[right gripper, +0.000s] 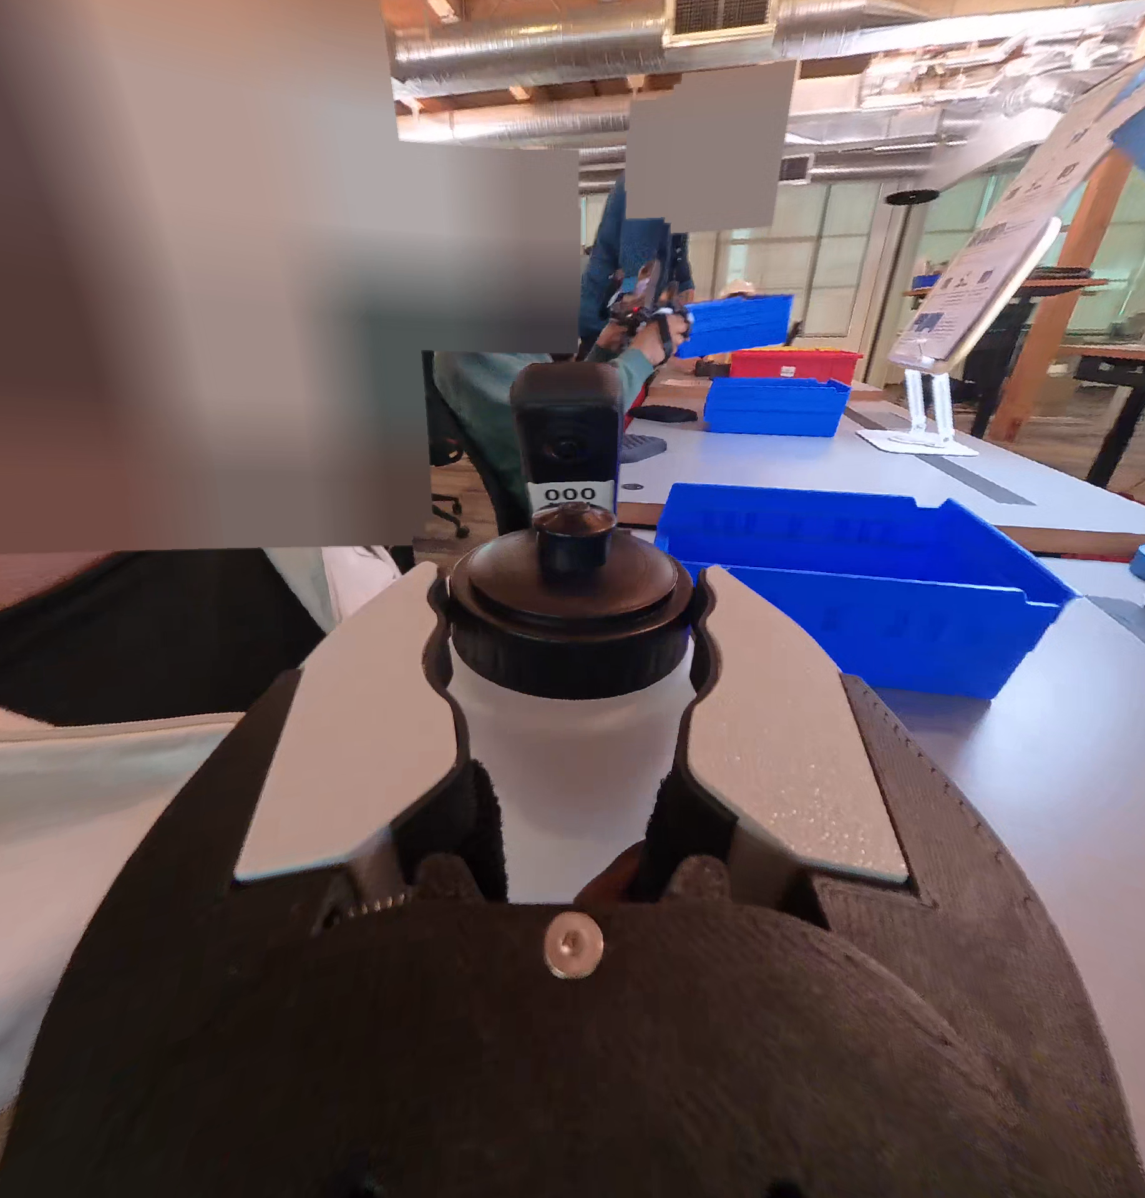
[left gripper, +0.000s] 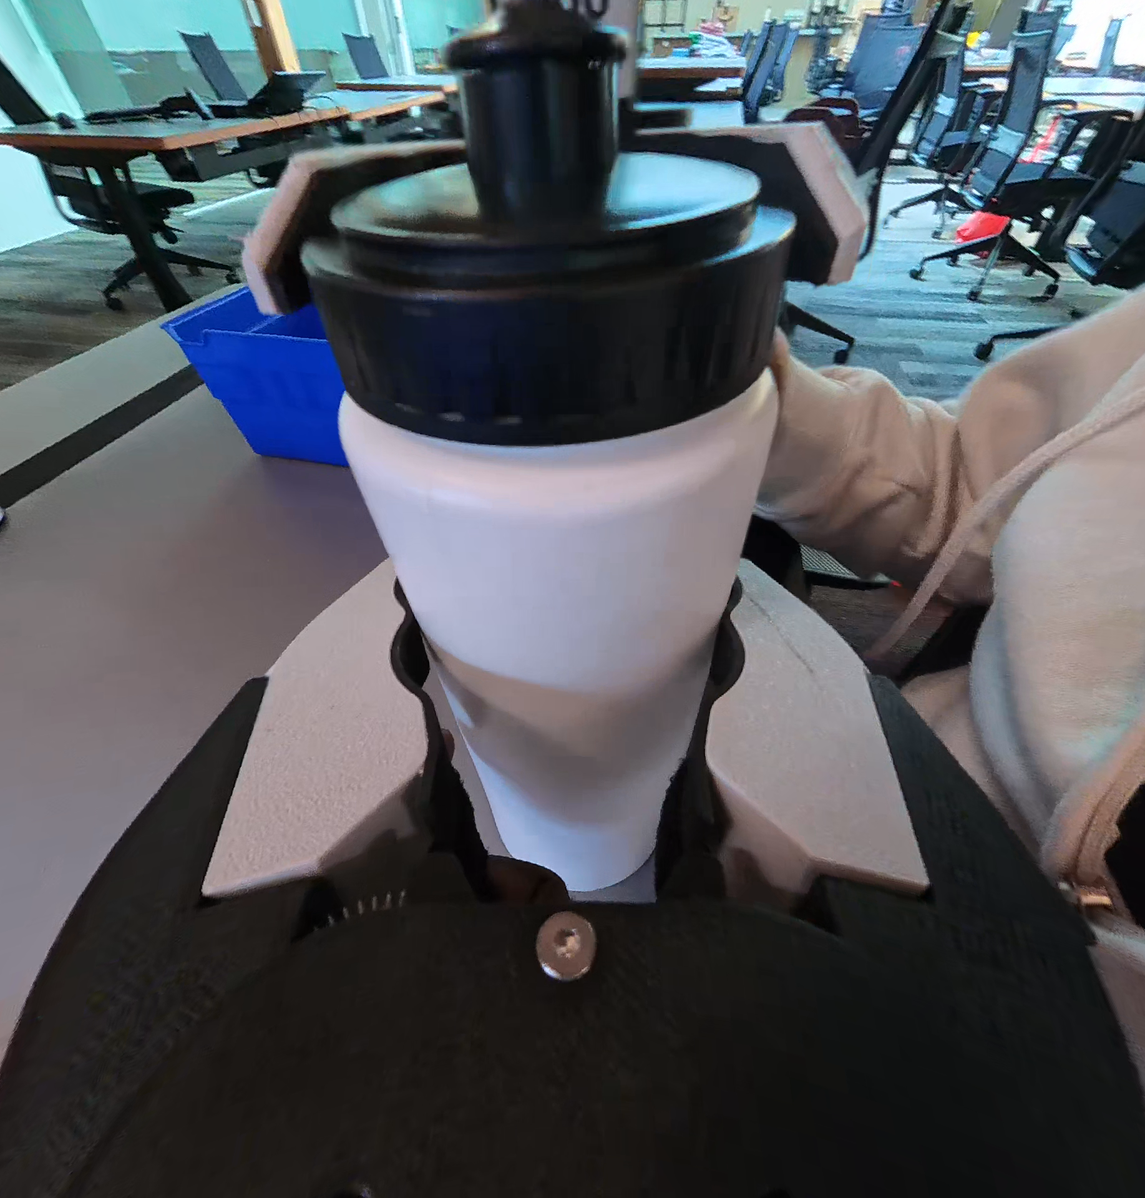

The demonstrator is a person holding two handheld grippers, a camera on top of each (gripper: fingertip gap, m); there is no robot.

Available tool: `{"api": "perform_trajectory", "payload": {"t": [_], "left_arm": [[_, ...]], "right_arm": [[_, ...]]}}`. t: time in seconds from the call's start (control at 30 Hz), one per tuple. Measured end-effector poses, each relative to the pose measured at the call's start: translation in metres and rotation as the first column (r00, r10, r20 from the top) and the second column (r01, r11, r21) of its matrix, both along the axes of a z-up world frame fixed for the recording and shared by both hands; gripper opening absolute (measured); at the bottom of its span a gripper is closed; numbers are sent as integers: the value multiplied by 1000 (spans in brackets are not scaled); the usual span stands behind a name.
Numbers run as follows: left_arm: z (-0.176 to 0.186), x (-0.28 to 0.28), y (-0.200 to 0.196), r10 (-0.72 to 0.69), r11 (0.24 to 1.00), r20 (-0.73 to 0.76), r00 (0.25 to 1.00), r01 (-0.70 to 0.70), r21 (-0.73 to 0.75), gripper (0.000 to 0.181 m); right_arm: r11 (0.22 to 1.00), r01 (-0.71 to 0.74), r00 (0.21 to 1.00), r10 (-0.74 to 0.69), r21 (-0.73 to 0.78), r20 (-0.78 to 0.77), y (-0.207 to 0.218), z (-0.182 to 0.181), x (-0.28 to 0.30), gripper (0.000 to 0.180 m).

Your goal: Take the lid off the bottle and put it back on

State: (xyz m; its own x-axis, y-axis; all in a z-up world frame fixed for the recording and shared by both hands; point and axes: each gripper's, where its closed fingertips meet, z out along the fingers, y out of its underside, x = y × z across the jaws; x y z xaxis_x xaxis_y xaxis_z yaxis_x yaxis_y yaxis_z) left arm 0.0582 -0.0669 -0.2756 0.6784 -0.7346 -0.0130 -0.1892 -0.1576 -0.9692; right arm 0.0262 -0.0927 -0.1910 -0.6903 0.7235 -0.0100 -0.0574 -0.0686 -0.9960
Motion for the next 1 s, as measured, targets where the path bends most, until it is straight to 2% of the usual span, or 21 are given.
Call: {"api": "perform_trajectory", "payload": {"t": [0.03,0.1,0.17,0.27,0.33,0.37,0.4,0.47,0.53,0.63,0.7,0.8,0.87,0.93,1.0], "left_arm": [[0,-1,1,24,1000,5,1000,-24,3,88],[0,-1,3,71,997,7,997,-71,16,88],[1,-3,5,130,991,7,991,-130,30,88],[1,-4,6,193,980,2,981,-193,45,88],[1,-4,5,192,980,-1,981,-192,51,88],[1,-4,4,186,981,-2,982,-186,51,88],[1,-4,3,175,984,-4,985,-175,46,88],[0,-2,1,142,989,-9,990,-142,31,88],[0,-1,1,122,992,-7,993,-122,20,88],[0,-1,1,108,994,-5,994,-108,13,88],[0,-1,1,110,994,-2,994,-110,14,88],[0,-1,1,113,993,-1,994,-113,14,88],[0,-1,1,117,993,-1,993,-117,14,88],[0,-2,2,126,992,-1,992,-126,17,88],[0,-2,1,134,991,-1,991,-134,21,88]], "right_arm": [[999,46,999,-46,-16,5,3,-1,-2,75],[977,207,978,-207,-54,-8,13,2,-6,94],[925,369,928,-372,-94,-16,17,6,-5,99],[822,567,822,-569,-49,-22,10,2,-5,92],[756,653,757,-651,44,-55,9,-2,-6,74],[756,650,760,-647,73,-67,7,-2,-6,74],[790,608,793,-607,77,-41,6,-3,-6,73],[889,455,890,-456,51,17,2,-3,-5,74],[955,293,955,-295,44,42,0,-4,-4,74],[996,75,995,-78,45,67,-2,-4,-2,74],[999,8,999,-10,31,49,-3,-3,-1,74],[998,64,997,-63,-20,40,-1,-3,-1,75],[974,210,978,-208,-83,33,6,0,-3,99],[905,409,912,-407,-117,48,14,0,-4,102],[808,577,815,-580,-116,13,14,4,-1,96]]}}
